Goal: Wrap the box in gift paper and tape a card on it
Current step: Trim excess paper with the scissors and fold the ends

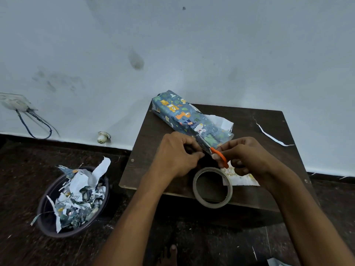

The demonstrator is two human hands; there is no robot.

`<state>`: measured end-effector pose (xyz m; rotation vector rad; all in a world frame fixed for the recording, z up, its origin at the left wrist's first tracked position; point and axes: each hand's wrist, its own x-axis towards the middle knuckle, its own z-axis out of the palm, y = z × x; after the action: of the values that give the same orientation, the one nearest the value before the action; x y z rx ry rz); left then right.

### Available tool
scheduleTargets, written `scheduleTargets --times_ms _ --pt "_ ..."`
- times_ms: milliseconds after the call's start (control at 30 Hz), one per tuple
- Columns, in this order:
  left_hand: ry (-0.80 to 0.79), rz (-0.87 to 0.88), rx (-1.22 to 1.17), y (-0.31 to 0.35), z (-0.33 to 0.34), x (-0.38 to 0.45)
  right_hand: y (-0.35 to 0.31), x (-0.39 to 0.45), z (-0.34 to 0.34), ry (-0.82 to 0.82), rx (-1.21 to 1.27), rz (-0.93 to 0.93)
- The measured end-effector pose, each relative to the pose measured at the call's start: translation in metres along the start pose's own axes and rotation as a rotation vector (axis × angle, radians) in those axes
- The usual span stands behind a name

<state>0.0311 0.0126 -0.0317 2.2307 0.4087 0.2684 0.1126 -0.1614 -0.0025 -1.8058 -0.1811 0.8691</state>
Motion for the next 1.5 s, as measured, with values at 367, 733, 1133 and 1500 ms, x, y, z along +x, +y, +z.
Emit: scheduleTargets --times_ms 367,733,1133,1500 --pt "0.299 0.313 0.085 -0.009 0.007 0.038 0.004 -0.006 0.003 0.019 0.027 0.019" --pt "0.067 0.201 0.456 -0.032 -0.012 0.057 0.014 -0.018 0.037 0.113 0.256 -0.004" --pt "-0.121 0.169 0.700 -0.027 -0.016 0.079 0.016 -0.024 0.031 -0.021 0.244 -0.024" --pt "0.143 0.146 0.735 -0.027 -0.016 0.077 0.013 -0.025 0.021 -0.036 0.434 0.082"
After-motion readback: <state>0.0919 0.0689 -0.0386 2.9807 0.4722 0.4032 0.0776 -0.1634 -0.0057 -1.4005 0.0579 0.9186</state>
